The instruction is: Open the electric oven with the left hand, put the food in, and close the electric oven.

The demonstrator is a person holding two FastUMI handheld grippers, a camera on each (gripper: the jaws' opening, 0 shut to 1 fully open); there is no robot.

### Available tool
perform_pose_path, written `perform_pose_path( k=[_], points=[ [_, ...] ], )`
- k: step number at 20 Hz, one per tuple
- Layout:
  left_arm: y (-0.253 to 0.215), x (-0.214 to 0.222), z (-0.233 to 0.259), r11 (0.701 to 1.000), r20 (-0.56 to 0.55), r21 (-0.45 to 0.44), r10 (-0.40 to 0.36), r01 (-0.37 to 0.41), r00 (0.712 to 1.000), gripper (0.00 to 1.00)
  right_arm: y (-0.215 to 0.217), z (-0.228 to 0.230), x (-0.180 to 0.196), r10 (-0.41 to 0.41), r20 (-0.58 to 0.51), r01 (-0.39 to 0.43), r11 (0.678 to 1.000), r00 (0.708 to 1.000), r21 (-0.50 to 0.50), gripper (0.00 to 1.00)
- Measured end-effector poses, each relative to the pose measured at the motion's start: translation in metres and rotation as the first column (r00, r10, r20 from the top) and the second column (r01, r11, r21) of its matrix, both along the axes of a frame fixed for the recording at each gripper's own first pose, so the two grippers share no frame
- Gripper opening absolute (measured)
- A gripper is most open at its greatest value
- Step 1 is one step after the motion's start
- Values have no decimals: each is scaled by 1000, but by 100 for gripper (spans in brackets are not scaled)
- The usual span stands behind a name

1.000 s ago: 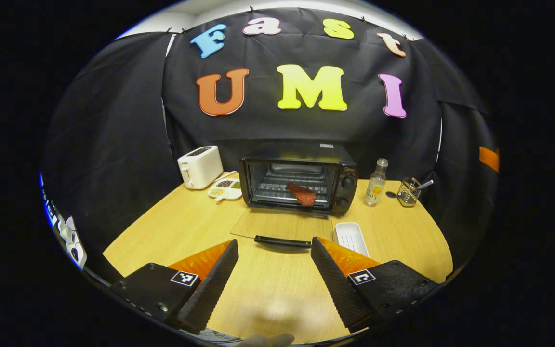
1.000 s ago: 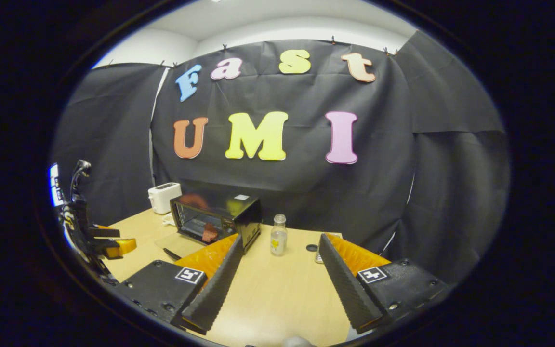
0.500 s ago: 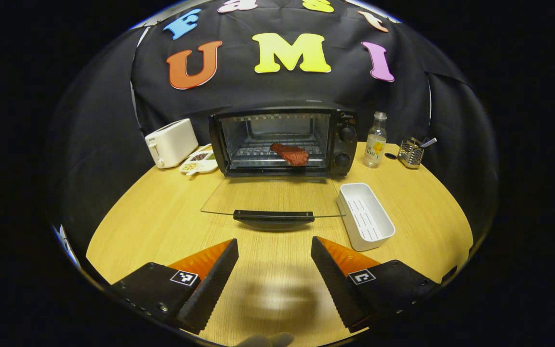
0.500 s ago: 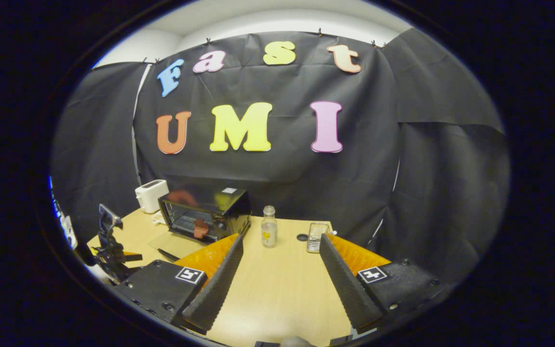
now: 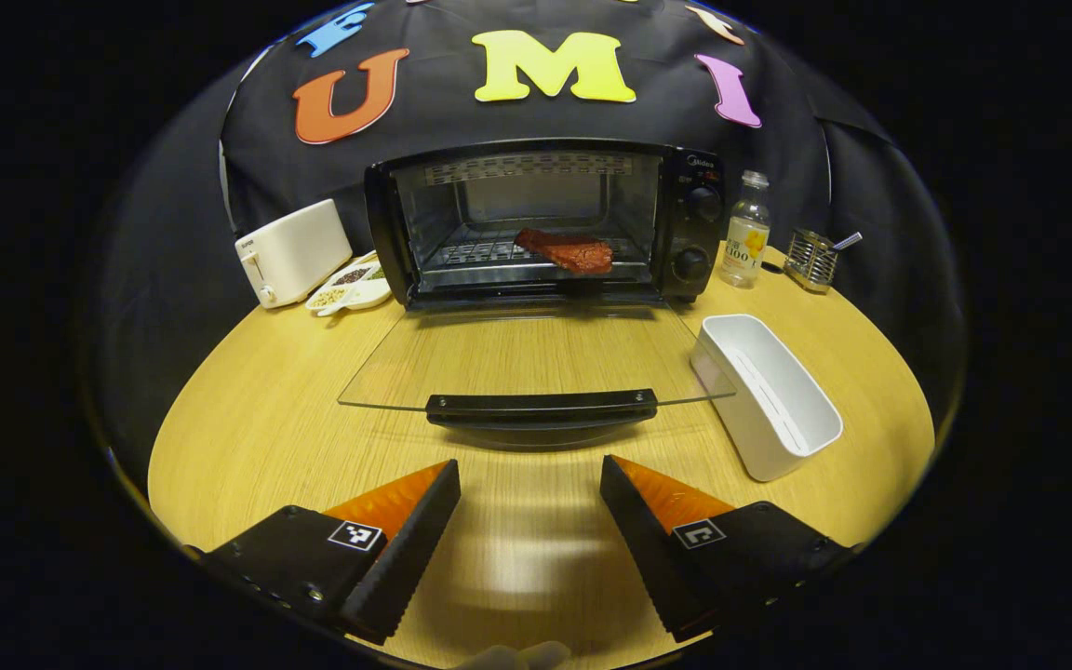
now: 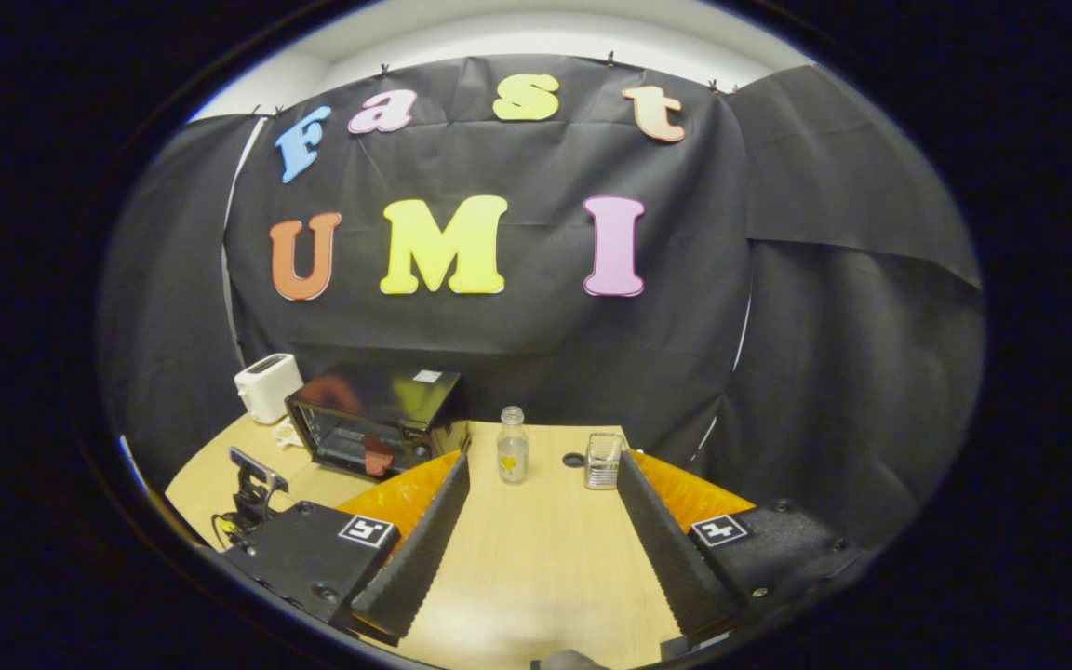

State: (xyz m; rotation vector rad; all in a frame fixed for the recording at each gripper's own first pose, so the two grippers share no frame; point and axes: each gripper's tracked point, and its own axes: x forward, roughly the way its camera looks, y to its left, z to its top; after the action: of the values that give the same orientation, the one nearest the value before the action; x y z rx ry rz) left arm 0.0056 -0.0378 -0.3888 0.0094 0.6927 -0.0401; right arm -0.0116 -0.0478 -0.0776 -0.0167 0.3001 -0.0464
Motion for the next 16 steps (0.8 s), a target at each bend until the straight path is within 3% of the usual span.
perform_pose_path(
  k=[8, 9, 10, 16],
  points=[
    [-4, 22, -15, 998, -3, 35, -53, 53, 999, 97, -13, -1, -9, -87, -29, 87, 996, 996, -3, 100],
    [-5, 21, -17, 998, -3, 33, -49, 49, 999, 98, -12, -1, -10, -91, -29, 91, 996, 995, 8, 96],
    [-5, 21, -17, 998, -4, 33, -52, 52, 999, 97, -10, -1, -11, -95, -30, 95, 995, 995, 15, 100],
    [-5, 21, -7, 998, -3, 34, -60, 60, 998, 98, -14, -7, -16, -121, -33, 123, 991, 992, 56, 100]
  ],
)
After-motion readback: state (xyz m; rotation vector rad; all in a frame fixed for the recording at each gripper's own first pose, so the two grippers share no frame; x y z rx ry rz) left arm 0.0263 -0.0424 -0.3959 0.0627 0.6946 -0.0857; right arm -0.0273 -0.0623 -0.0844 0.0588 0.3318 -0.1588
